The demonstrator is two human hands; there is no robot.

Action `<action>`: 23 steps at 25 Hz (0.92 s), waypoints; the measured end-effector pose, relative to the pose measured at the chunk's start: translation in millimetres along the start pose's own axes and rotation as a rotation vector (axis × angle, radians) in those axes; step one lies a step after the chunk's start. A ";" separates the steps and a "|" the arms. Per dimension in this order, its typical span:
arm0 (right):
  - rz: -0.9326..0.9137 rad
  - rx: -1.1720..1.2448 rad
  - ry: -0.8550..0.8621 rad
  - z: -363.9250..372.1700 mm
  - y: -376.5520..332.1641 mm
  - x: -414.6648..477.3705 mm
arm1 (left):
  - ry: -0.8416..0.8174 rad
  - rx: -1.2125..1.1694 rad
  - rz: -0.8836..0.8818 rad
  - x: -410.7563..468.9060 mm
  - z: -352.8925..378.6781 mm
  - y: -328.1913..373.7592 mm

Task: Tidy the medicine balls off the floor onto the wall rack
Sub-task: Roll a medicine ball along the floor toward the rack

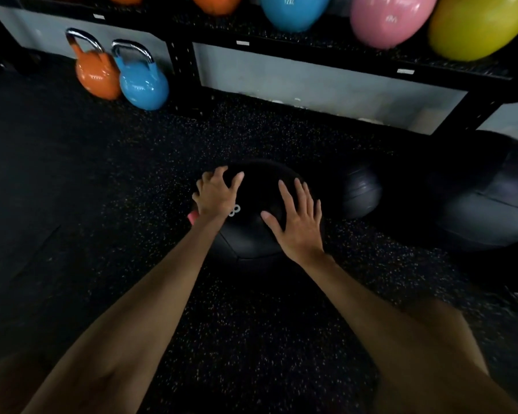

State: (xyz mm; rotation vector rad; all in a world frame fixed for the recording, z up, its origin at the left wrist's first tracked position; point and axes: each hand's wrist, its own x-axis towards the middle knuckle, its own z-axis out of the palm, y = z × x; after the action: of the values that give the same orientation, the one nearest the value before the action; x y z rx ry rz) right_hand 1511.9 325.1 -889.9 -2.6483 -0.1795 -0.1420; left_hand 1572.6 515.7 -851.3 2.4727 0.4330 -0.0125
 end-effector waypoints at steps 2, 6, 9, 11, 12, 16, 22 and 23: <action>-0.004 -0.018 0.002 0.4 -2.0 5.7 | 0.075 -0.032 0.047 -16.9 5.0 -13.5; 0.040 0.022 -0.029 -1.3 0.6 26.3 | 0.131 0.003 0.166 -42.3 9.9 -31.4; 0.097 0.077 -0.100 -8.3 -3.6 53.5 | 0.081 0.023 0.213 -49.1 4.8 -38.9; 0.120 0.107 -0.132 -11.7 -6.5 72.8 | 0.045 0.030 0.236 -52.0 4.3 -44.8; 0.132 0.117 -0.139 -12.6 -7.6 82.3 | 0.024 0.033 0.227 -54.7 5.1 -46.1; 0.189 0.163 -0.173 -13.4 -4.9 117.7 | -0.070 -0.137 -0.041 -61.1 21.4 -41.0; 0.194 0.237 -0.089 -15.2 16.0 140.6 | -0.017 0.020 -0.154 -16.5 33.6 -0.3; 0.146 0.225 -0.062 -9.7 20.3 131.8 | 0.002 0.052 -0.164 -4.4 36.4 5.0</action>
State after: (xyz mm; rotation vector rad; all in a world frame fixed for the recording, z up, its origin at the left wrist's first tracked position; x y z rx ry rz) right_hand 1644.3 316.2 -873.2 -2.4317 -0.0207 0.0080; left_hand 1573.3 489.3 -877.3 2.4815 0.6428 -0.0901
